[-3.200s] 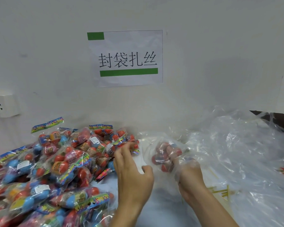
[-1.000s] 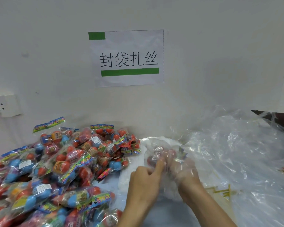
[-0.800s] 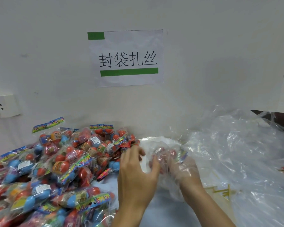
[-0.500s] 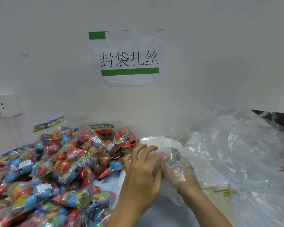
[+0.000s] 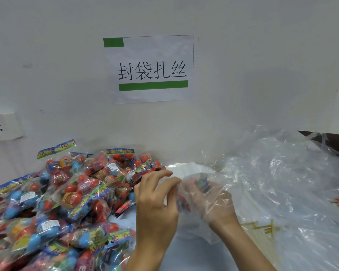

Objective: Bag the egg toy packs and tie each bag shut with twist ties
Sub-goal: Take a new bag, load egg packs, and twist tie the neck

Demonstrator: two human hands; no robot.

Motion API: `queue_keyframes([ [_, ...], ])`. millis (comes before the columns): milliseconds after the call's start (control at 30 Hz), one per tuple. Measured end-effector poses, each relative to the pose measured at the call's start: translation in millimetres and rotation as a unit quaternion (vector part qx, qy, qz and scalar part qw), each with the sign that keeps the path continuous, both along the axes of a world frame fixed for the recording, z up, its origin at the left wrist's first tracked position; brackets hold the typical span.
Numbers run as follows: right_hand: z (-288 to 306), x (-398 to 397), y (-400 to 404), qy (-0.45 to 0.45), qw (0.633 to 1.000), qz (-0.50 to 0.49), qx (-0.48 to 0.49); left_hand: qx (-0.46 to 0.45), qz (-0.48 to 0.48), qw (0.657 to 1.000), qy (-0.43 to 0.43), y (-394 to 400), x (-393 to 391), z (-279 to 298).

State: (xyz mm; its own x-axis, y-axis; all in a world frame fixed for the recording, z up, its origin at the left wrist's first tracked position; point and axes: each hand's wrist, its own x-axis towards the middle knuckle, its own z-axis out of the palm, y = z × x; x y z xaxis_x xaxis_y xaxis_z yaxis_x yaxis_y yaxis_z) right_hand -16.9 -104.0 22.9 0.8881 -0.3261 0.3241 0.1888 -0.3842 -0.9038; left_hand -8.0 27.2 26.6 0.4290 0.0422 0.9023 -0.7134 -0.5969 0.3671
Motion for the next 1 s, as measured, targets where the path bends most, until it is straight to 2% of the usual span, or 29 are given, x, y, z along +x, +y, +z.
queue_keyframes([
  [67,4.5,0.7,1.0,-0.042,0.999,-0.009,-0.028,-0.034,0.002,0.999,0.031,2.8,0.9,1.6],
  [200,8.8,1.2,5.1,-0.037,0.997,0.043,-0.048,-0.066,0.026,0.996,0.059,6.4,2.6,1.4],
  [333,18.1,-6.1,8.5,-0.073,0.993,0.06,-0.075,-0.08,0.049,0.992,0.079,8.4,3.3,4.4],
  [433,23.9,-10.0,8.7,-0.146,0.984,0.009,-0.103,-0.105,0.07,0.988,0.086,10.5,5.5,5.7],
  [567,34.0,-16.3,2.6,-0.29,0.954,-0.074,-0.021,-0.144,0.084,0.978,0.123,14.4,7.3,5.9],
  [633,36.1,-17.1,-5.2,-0.304,0.944,-0.126,0.028,-0.161,0.089,0.973,0.138,15.1,7.2,6.3],
  [700,34.4,-14.4,-16.8,-0.259,0.944,-0.193,0.068,-0.176,0.094,0.969,0.144,15.9,7.1,6.8],
  [767,29.0,-10.2,-32.5,-0.163,0.954,-0.237,0.089,-0.189,0.092,0.966,0.151,17.1,7.2,6.7],
  [800,25.8,-8.4,-39.9,-0.097,0.965,-0.225,0.087,-0.194,0.09,0.964,0.158,17.6,7.7,6.5],
  [900,17.8,-8.3,-46.9,0.122,0.988,-0.078,0.044,-0.211,0.075,0.96,0.167,17.8,9.0,5.5],
  [967,9.5,-8.5,-39.9,0.228,0.972,0.027,-0.054,-0.223,0.065,0.959,0.161,18.0,9.4,5.8],
  [1000,6.4,-8.8,-35.2,0.252,0.961,0.068,-0.095,-0.229,0.061,0.959,0.159,18.2,9.7,6.0],
])
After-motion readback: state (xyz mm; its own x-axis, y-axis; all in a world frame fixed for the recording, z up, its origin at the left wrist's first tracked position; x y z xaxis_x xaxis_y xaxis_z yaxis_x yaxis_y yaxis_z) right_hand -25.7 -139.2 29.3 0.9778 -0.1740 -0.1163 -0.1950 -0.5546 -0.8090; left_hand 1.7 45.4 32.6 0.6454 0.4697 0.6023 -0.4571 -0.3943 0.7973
